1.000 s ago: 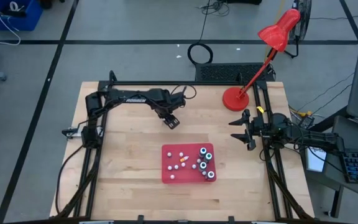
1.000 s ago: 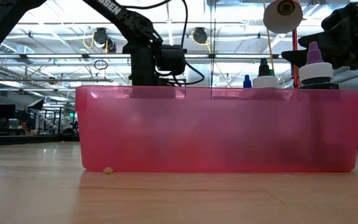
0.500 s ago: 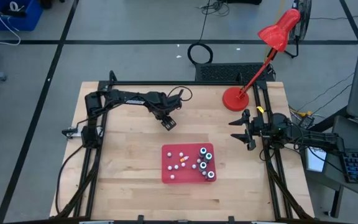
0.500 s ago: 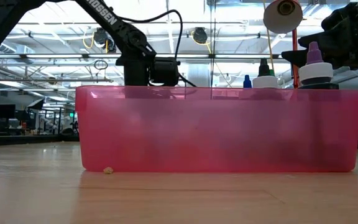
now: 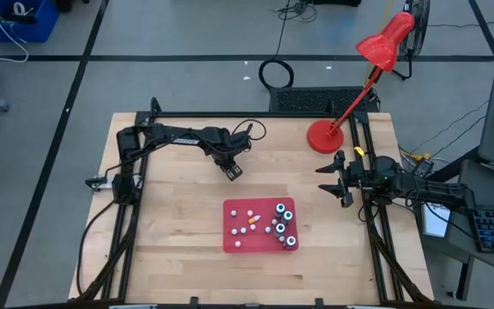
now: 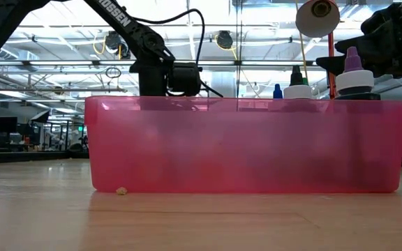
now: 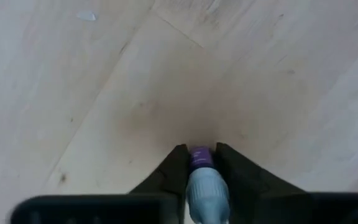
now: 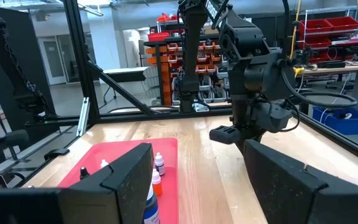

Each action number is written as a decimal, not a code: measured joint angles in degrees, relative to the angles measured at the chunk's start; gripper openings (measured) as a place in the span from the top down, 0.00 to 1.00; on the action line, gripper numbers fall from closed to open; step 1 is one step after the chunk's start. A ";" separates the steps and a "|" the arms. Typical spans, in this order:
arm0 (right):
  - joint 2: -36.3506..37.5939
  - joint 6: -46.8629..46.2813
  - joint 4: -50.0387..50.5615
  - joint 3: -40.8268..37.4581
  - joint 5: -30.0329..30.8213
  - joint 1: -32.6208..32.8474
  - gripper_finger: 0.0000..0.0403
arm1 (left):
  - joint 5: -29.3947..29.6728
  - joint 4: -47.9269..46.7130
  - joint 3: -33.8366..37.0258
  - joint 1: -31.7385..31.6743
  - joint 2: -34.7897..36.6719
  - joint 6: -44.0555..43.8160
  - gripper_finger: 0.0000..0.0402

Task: Pick & Place food coloring
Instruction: Put the small violet food coloring bottle into the bin

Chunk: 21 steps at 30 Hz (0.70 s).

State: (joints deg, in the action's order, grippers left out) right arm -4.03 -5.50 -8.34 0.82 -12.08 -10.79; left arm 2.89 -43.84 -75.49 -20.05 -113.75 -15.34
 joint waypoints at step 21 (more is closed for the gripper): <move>0.00 0.00 -0.09 0.00 0.00 0.01 0.41 | -4.69 18.08 -0.14 31.63 27.87 -5.21 0.85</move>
State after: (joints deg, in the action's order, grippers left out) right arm -4.03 -5.50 -8.43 0.82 -12.08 -10.78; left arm -1.80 -25.77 -75.63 11.57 -85.89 -20.55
